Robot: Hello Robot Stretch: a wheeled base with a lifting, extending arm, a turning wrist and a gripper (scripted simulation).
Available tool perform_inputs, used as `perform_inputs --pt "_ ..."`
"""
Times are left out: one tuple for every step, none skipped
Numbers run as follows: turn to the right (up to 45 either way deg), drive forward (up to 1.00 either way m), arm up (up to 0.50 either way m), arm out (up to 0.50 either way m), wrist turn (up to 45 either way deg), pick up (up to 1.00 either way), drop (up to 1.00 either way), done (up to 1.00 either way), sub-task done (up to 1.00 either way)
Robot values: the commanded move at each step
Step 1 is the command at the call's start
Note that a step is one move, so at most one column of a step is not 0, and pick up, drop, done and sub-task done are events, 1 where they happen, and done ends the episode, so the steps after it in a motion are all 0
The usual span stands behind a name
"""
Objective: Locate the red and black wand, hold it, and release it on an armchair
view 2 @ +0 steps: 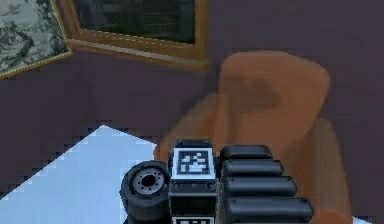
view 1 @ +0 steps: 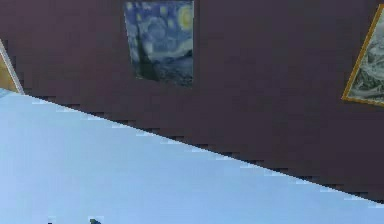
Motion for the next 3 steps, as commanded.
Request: perform_inputs --pt "45.0 0.00 0.00 0.00 0.0 0.00 0.00 0.00 0.00" --pt "42.0 0.00 0.00 0.00 0.0 0.00 0.00 0.00 0.00" --pt "-45.0 0.00 0.00 0.00 0.0 0.00 0.00 0.00 0.00"
